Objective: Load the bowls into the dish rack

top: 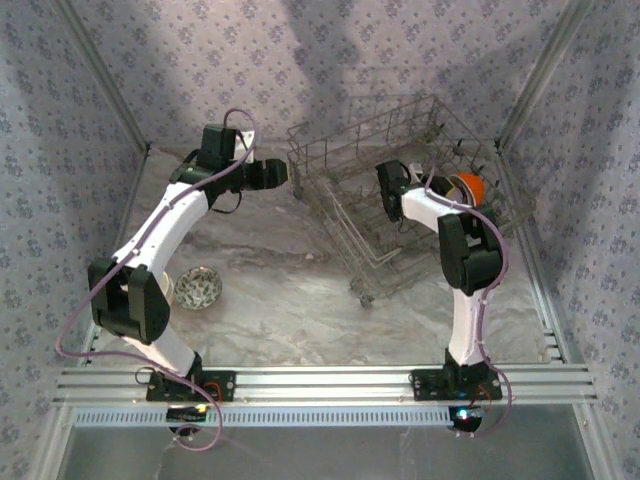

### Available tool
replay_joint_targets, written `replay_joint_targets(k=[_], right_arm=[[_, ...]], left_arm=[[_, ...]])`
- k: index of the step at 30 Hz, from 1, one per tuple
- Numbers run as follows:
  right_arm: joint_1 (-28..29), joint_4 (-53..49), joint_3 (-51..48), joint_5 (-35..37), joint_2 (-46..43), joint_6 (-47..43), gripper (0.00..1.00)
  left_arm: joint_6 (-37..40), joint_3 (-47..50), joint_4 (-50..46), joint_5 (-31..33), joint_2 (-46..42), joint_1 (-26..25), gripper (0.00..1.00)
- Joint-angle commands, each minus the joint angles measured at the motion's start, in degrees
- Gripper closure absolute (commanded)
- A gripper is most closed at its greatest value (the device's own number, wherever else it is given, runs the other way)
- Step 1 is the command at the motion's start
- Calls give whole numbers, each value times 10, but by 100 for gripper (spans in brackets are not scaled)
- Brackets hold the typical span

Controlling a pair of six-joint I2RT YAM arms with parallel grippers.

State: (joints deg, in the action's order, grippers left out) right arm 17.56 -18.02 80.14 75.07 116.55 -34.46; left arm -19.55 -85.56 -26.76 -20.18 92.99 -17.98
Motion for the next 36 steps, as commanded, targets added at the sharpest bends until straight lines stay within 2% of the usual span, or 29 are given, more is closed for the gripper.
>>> replay_joint_targets(k=[1, 9, 11, 14, 16, 19, 21, 28, 36], right_arm=[[-10, -58, 7, -32, 20, 27, 80], [-27, -92, 28, -53, 29, 66, 80], [-35, -91, 31, -62, 30, 66, 71], [-43, -89, 35, -77, 30, 62, 69], [-49, -84, 37, -88, 31, 59, 63], [-57, -79, 44, -98, 35, 52, 62], [-60, -72, 44, -106, 31, 48, 56], [-60, -70, 48, -136, -1, 43, 50], [-55, -55, 34, -169, -50, 33, 32]], left_arm=[[0, 0, 14, -11, -13, 6, 28], [-1, -3, 14, -11, -11, 6, 28], [-2, -5, 13, -11, -10, 6, 27], [-3, -9, 10, -10, -7, 6, 27], [-5, -13, 8, -10, -4, 6, 27], [-7, -21, 4, -10, 1, 6, 28], [-10, -27, 3, -10, 4, 6, 27], [-19, -54, -11, -10, 17, 5, 28], [-28, -76, -25, -2, 30, 0, 28]])
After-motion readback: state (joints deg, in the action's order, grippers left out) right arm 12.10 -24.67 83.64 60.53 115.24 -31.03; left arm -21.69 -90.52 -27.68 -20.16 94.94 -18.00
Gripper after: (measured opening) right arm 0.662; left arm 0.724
